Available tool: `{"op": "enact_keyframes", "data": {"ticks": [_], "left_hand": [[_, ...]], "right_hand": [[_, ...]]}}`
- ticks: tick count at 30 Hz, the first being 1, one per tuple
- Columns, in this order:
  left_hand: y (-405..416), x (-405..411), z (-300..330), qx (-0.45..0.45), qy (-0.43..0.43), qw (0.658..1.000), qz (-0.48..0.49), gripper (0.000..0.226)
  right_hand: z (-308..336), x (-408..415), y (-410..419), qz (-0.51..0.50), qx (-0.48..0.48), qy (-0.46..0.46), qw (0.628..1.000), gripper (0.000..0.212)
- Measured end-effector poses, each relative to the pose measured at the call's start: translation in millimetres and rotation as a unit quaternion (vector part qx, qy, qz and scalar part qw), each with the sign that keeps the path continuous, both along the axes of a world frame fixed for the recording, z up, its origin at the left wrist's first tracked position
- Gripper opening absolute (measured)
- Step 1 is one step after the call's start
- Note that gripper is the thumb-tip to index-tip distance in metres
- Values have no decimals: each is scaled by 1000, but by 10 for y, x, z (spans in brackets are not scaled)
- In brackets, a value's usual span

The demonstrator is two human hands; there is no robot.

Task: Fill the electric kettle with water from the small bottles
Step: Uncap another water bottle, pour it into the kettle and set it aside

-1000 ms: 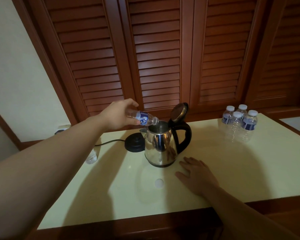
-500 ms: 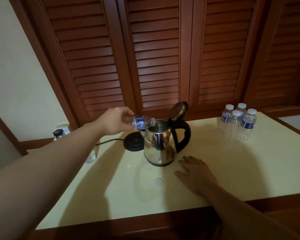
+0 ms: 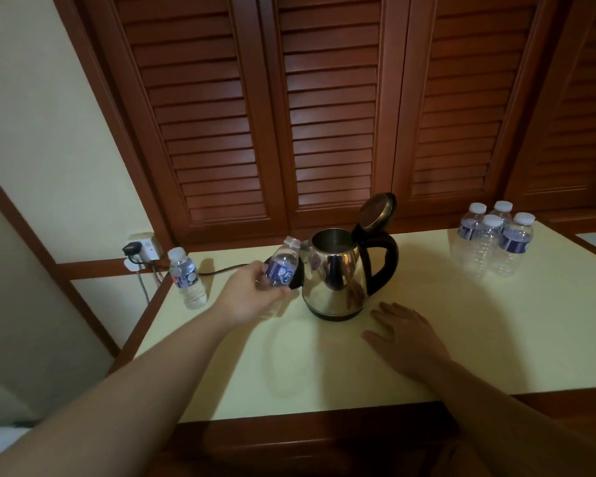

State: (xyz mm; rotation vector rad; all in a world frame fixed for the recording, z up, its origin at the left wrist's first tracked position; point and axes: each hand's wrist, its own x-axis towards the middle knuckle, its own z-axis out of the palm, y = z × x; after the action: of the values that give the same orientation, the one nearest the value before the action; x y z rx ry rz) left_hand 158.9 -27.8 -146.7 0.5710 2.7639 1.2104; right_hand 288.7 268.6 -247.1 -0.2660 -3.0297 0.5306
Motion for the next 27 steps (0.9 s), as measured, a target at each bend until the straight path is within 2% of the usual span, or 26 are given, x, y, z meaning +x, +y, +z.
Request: {"op": "enact_keyframes", "data": {"ticks": [2, 6, 8, 11, 14, 17, 19, 21, 27], "left_hand": [[-76, 98, -144, 34, -32, 999, -1, 67], [-214, 200, -449, 64, -83, 994, -4, 51], [-276, 215, -543, 71, -90, 993, -5, 50], [-371, 248, -623, 79, -84, 993, -24, 43], [-477, 260, -643, 68, -66, 994, -48, 39], [-551, 268, -610, 54, -42, 996, -65, 35], [-591, 263, -579, 36, -24, 996, -76, 41], [-622, 231, -564, 8, -10, 996, -87, 49], [-682, 125, -546, -33, 21, 992, -122, 52]], "right_hand": [[38, 1, -32, -13, -9, 26, 1000, 58], [191, -39, -349, 16, -53, 55, 997, 31], [240, -67, -548, 44, -83, 18, 995, 33], [214, -122, -724, 89, -66, -32, 993, 45], [198, -140, -793, 115, -52, -39, 991, 42], [278, -153, -858, 98, -98, 10, 990, 30], [420, -175, -909, 73, -163, 86, 980, 21], [601, -199, -957, 52, -215, 132, 966, 21], [805, -245, -1058, 60, -245, 125, 959, 34]]}}
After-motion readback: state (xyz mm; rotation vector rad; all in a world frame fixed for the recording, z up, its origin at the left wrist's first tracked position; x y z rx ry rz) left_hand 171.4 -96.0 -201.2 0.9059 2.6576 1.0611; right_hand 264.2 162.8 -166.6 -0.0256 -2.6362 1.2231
